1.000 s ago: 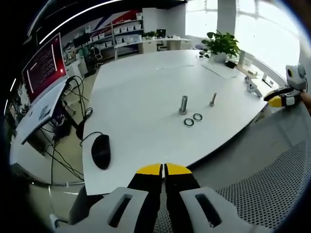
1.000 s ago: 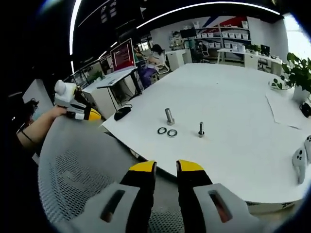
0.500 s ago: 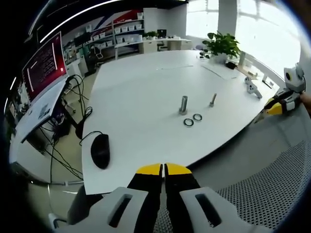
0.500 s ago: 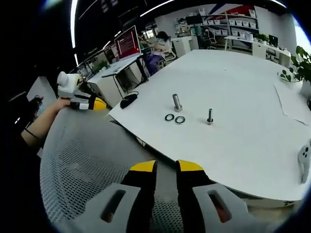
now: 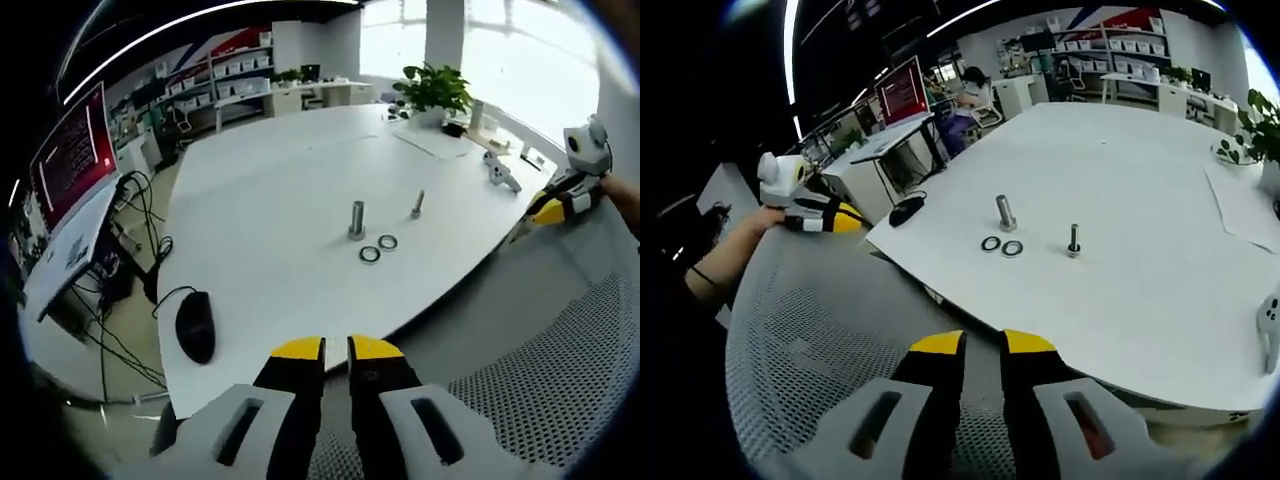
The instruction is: Place the washer onto the threaded stud by aligning its center hole with the stud, sliding it down to the base, and recovering from edge contact or off-axis alignment until the washer reaches the visible bottom stop.
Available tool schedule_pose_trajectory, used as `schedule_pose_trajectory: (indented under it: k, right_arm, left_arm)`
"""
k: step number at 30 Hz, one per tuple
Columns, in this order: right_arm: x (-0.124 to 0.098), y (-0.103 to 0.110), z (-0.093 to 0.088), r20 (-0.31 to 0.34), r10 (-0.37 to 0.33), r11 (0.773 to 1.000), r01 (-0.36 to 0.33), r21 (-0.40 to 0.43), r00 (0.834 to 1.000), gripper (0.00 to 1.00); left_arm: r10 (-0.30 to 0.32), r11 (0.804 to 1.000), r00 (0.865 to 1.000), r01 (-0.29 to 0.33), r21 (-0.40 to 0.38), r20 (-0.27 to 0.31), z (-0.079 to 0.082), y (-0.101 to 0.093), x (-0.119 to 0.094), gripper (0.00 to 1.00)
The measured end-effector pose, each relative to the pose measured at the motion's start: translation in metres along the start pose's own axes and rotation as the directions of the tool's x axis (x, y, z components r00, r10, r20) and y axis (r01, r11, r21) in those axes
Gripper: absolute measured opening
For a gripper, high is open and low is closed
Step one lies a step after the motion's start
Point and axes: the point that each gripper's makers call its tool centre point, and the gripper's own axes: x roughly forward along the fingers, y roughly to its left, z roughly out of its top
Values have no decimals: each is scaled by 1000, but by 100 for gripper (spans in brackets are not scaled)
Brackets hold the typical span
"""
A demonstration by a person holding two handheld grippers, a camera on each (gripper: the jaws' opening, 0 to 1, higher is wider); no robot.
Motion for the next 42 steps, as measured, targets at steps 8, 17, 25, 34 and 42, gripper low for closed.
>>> schedule_pose_trajectory:
  k: [8,17,25,34,42]
  right_arm:
    - [1,0,0,-7,14,1000,-14,5,1000,17]
    - [3,2,-4,-36,22,1000,-23,-5,999,17]
    - [2,3,-5,-34,24,1000,-24,2,999,16]
    - [1,2,-2,-12,20,1000,-20,23,1000,15]
    - [1,1,-1,-1,9,999,-9,33,1000,15]
  left_arm:
    - [-135,980,980,154,127,-146,-6,-23,7,16]
    - [-224,889,946,296,350,-233,28,-38,29,12]
    - [-298,796,908,406,449,-294,43,-60,71,8]
    - [-238,685,902,418,596,-359,46,-51,136,4]
    - [-207,669,885,439,600,-416,33,-36,179,5]
